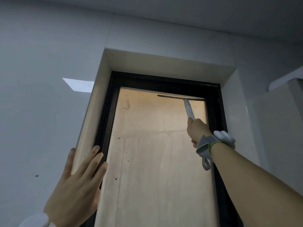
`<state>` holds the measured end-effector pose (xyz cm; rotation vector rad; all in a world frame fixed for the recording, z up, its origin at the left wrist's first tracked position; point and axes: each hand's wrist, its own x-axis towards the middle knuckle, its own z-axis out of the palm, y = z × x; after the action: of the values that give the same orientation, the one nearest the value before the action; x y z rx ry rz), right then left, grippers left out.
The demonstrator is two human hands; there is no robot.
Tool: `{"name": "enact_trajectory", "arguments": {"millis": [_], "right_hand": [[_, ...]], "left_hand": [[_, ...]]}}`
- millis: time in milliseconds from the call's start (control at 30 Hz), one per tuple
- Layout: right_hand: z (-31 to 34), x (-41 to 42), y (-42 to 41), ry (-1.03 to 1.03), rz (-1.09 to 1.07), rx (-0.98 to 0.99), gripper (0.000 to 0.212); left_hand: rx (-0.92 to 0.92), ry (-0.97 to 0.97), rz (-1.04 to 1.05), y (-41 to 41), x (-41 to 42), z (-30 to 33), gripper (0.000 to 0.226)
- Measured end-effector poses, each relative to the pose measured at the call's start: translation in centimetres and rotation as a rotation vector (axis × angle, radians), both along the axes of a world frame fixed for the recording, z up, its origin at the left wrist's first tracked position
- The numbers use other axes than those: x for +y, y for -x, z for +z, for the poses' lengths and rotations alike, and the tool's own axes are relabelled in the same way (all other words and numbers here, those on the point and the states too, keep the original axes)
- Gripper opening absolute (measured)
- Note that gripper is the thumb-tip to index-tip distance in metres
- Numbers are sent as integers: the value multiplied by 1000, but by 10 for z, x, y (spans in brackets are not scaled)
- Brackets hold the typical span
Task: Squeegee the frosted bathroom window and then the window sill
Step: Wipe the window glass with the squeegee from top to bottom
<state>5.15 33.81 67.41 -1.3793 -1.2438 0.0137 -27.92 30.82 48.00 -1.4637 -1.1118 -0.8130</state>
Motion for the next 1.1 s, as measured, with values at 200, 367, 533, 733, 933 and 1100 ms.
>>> {"name": "enact_trajectory", "arguments": {"millis": [200, 367, 533, 733, 933, 1100], "right_hand": [[-19, -4, -10, 22, -25, -20, 54], [-39, -8, -12, 46, -38, -50, 54], [-70, -9, -12, 78, -33, -55, 53], [-107, -9, -11, 102, -44, -66, 51], [-140, -13, -9, 114, -47, -71, 50], [-161, -19, -9, 144, -31, -49, 49]], "left_hand": [[31, -3, -53, 1, -1, -1, 50], [-13, 8, -103, -13, -6, 7, 48], [-8, -1, -61, -10, -4, 10, 48], [20, -4, -22, -4, -2, 7, 46], [26, 42, 11, -4, -4, 4, 35], [22, 87, 11, -5, -6, -1, 32]]}}
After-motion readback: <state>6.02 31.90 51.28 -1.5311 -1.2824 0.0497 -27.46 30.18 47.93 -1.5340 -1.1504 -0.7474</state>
